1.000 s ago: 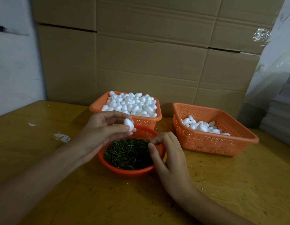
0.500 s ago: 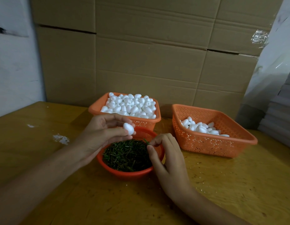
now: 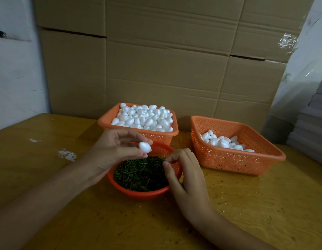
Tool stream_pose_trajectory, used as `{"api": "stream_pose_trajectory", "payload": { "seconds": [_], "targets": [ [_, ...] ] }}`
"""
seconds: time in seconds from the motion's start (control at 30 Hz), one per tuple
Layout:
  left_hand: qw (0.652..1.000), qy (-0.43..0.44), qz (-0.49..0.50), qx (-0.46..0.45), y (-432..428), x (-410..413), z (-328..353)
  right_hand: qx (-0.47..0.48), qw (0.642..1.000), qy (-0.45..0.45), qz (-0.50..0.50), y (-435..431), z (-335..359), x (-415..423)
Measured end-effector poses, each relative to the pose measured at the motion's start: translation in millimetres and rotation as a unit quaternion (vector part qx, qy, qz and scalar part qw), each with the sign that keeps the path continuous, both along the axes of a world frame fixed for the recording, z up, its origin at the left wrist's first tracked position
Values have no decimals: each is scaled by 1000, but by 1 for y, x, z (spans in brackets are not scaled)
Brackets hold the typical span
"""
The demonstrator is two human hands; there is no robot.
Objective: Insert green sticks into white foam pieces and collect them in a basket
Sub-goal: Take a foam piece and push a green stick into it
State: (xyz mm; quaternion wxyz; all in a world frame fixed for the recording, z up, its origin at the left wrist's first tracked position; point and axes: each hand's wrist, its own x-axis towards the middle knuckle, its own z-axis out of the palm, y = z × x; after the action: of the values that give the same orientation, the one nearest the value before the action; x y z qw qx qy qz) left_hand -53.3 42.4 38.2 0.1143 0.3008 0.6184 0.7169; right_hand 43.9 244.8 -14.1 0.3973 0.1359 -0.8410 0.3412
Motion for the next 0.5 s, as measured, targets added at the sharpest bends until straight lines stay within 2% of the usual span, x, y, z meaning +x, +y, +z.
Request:
{"api": "stream_pose_trajectory", "payload": {
  "seconds": [0.5],
  "targets": [
    [998, 40, 10, -44, -1, 1, 2, 7, 1000, 4, 0, 1, 0, 0]
  ]
}}
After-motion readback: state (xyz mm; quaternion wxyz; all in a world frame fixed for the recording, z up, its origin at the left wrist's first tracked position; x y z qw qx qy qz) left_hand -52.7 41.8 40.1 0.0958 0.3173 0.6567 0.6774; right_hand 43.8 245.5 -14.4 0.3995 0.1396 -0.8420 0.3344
